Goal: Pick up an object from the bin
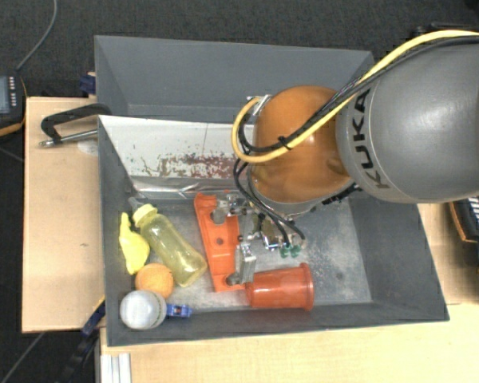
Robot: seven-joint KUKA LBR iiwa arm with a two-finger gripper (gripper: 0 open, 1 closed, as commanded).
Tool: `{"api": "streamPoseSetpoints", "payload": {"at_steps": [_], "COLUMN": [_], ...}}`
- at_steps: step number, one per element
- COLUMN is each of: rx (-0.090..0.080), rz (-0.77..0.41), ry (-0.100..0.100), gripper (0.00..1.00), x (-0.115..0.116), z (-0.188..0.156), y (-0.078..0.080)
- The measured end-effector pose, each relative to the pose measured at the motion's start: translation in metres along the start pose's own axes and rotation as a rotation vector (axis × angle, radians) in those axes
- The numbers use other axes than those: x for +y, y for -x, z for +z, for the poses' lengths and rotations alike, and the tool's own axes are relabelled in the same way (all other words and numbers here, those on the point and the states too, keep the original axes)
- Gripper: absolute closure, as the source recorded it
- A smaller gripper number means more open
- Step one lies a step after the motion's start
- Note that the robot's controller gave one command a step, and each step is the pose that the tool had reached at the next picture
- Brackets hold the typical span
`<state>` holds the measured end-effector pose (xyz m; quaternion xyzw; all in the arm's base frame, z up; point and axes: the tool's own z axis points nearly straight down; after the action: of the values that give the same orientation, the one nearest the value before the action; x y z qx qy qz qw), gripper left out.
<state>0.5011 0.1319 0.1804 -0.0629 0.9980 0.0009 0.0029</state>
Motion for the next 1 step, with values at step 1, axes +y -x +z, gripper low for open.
{"api": "streamPoseSetpoints", "payload": {"at_steps": [1], "rx": [0.017], "rz": [-0.127], "ry": [0.002], "gripper": [0.0], "x": [0.0185], "z": [0.0484], "y": [0.0061]}}
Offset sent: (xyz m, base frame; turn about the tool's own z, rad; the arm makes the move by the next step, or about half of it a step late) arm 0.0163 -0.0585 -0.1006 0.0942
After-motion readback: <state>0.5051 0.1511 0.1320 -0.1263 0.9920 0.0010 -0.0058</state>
